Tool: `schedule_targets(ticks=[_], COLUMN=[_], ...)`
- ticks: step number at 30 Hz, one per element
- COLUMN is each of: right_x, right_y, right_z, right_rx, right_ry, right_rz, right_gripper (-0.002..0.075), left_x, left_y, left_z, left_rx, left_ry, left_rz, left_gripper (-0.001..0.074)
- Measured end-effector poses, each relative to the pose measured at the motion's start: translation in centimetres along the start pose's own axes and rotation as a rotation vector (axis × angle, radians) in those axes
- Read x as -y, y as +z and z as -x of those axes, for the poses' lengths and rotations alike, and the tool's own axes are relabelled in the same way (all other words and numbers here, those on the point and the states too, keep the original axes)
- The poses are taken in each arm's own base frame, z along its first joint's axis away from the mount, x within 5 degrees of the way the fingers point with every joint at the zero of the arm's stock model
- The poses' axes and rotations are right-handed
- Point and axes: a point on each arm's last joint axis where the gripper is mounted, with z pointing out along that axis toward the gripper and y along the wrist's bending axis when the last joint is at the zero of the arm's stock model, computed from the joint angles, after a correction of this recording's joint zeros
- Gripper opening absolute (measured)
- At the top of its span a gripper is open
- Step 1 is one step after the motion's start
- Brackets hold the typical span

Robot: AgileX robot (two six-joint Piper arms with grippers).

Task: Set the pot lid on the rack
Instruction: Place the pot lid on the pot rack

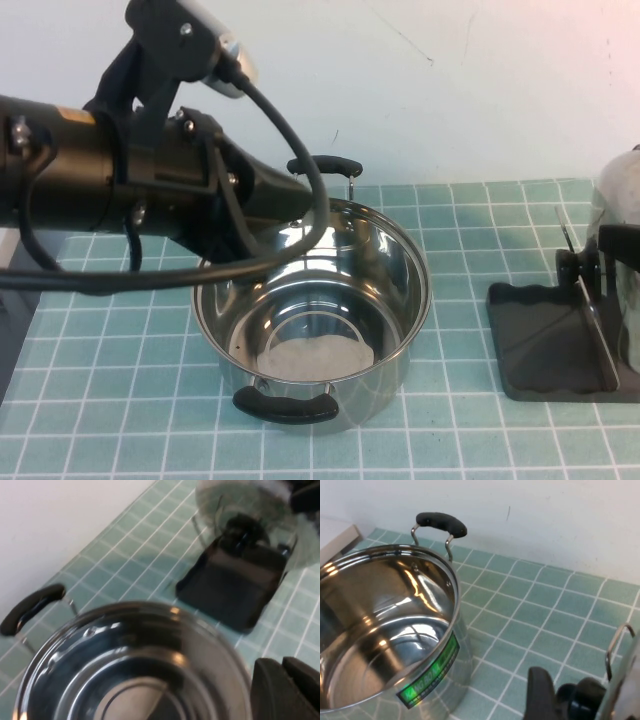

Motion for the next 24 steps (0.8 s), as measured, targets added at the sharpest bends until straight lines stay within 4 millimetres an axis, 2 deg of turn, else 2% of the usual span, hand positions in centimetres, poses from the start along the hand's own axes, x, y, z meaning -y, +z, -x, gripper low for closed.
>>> schedule_targets(ticks=[4,9,13,16,20,24], right_x=[-0.6,-1.8,-3.3,-4.9,-6.8,-8.3], right_y=[-1.0,-3.7,-6.2,-7.9,-9.8,-11.7], right_z=[0.6,2.1,3.2,3.6,3.7,3.4], right_rx=[0.023,0.092,0.174,0.222,0.25,0.262], right_ry=[-0.052,-0.148,-0.154,-0.178,-0.253,-0.301], right_rz=[-0.017,-0.133,-0.187,-0.177,-0.166,-0.196], right_gripper=[0.0413,0.0413,0.0413,0.04,0.031,0.0158], left_x=[-0.4,-0.5,0.4,1.3,2.7,4.1], left_y=[-0.9,-3.3,-5.7,-7.1,-8.3,-9.5], left_z=[-0.6,-1.0,-1.2,-2.3,-5.4,-9.2], left_rx=[-0.075,-0.136,-0.132,-0.109,-0.045,0.06], left_ry=[0.019,0.032,0.045,0.042,0.029,-0.003], left_rz=[0.09,0.23,0.284,0.307,0.344,0.411], left_gripper=[0.0001,0.0001,0.0001,0.0001,0.0001,0.0001])
